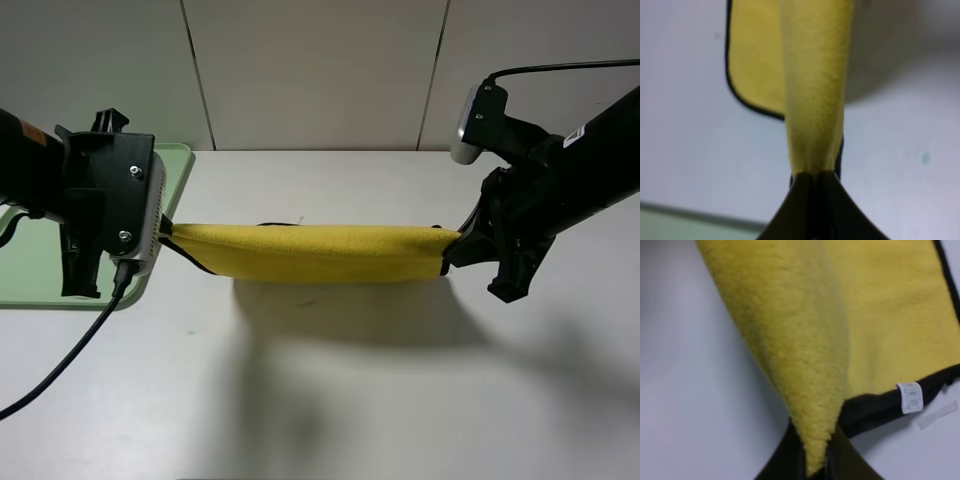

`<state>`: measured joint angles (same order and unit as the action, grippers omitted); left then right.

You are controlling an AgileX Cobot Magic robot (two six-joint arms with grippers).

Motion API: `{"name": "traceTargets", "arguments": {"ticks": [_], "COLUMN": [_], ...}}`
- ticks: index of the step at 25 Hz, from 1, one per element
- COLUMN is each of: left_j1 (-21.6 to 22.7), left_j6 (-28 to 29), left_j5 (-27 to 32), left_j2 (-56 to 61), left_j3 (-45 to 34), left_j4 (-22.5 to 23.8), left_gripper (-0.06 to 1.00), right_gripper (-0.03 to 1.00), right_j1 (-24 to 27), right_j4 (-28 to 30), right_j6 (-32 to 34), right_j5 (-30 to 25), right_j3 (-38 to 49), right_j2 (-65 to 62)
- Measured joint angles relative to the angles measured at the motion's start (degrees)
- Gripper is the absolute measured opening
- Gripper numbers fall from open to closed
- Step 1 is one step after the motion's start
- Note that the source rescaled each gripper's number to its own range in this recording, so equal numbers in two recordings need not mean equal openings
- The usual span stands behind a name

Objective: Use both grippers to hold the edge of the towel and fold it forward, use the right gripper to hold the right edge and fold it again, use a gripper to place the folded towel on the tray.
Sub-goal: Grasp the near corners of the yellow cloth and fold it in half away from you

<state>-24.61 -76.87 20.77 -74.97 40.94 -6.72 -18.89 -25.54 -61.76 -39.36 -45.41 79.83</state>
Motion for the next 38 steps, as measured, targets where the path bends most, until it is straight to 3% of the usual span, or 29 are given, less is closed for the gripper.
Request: {"name": "traceTargets", "arguments": {"ticks": [2,7,18,28,38], "left_j1": [0.00,0.00,-0.07,-0.07,-0.07], "left_j6": [5.94,10.27,10.87,11.09,11.09], "left_j5": [0.23,0.34,-4.62,-6.45,-13.35], "left_j2": [0.44,0.50,-7.17,-18.96,-29.09], "left_j3": [0.00,0.00,1.27,11.64,13.33], "left_j4": [4.83,8.60,10.02,10.59,10.66], "left_gripper": [0.00,0.00,0.00,0.00,0.00], "right_gripper": [0.00,0.00,0.00,0.00,0.00], "right_j1": [0.00,-0.04,-0.04,-0.04,-0.04], "right_j4": [0.00,-0.22,1.13,1.87,1.91], "right_j6": [0.47,1.06,1.51,1.51,1.51], "right_j5": [-0.54,-1.03,7.79,14.60,27.07], "right_j3": [0.00,0.00,0.00,0.01,0.01], "right_j2": [-0.37,-0.37,-0.37,6.34,15.52]}}
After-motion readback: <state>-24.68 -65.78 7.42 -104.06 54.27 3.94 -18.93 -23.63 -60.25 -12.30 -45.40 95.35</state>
